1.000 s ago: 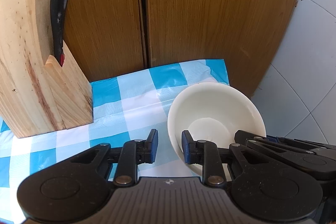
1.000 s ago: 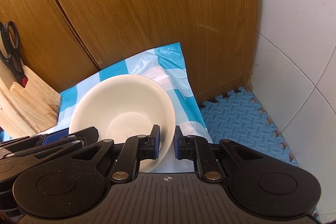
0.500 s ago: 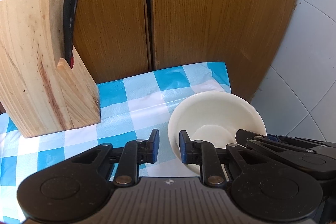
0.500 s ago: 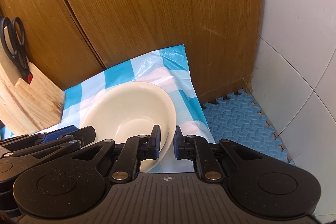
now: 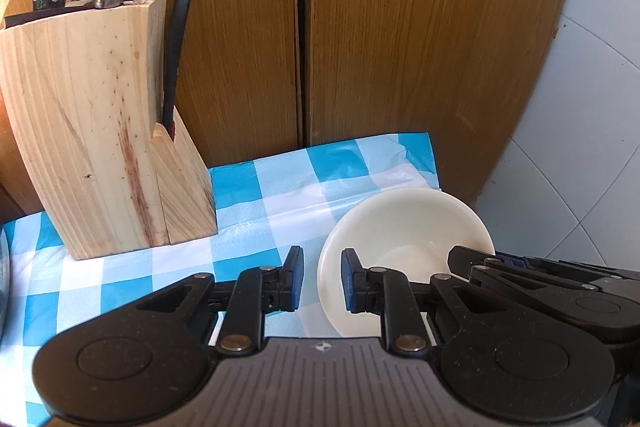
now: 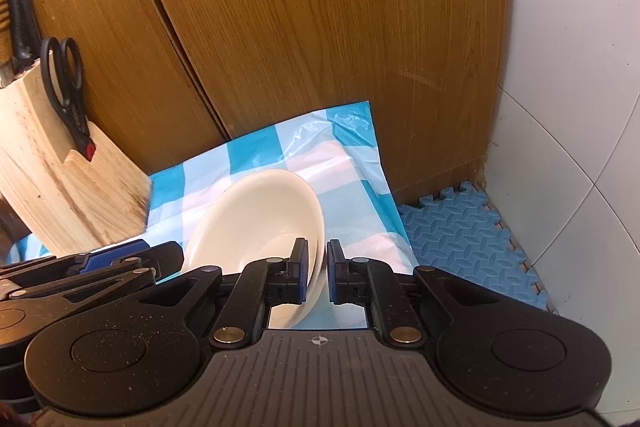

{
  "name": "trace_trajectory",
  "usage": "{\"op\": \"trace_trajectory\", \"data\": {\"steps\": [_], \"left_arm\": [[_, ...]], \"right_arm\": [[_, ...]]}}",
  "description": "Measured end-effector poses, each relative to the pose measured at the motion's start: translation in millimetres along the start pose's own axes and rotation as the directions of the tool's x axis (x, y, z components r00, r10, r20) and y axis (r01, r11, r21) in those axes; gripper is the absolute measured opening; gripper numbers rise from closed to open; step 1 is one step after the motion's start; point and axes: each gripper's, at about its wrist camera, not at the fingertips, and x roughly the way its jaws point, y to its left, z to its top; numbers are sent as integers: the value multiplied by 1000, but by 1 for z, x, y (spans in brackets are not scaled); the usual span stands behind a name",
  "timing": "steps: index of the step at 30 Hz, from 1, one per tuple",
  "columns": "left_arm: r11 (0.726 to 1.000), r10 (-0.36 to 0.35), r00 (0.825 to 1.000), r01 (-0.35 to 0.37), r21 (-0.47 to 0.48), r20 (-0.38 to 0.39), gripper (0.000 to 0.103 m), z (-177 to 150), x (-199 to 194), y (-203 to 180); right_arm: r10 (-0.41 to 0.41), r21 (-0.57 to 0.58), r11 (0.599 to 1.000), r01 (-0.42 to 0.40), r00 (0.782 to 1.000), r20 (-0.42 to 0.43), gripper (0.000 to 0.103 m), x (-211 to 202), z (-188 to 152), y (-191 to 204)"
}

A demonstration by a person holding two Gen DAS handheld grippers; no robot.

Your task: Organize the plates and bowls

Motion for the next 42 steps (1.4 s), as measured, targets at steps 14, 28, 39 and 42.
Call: {"op": "trace_trajectory", "data": {"steps": [14, 28, 39, 42], "left_arm": [[999, -27, 1000, 27, -34, 1, 12, -18, -49, 17], [996, -49, 995, 42, -81, -90, 12, -38, -13, 20], [999, -37, 998, 36, -27, -45, 13, -34, -38, 13], [999, -31, 999, 30, -16, -15, 13, -33, -58, 17]], "right_arm": [[54, 4, 999, -54, 999, -4, 13, -40, -11, 22], [46, 38, 998, -43, 995, -91, 8, -30, -33, 5], [66, 65, 996, -61, 994, -87, 10, -30, -31, -1], [72, 54, 996, -68, 995, -69, 12, -41, -31, 7]]}}
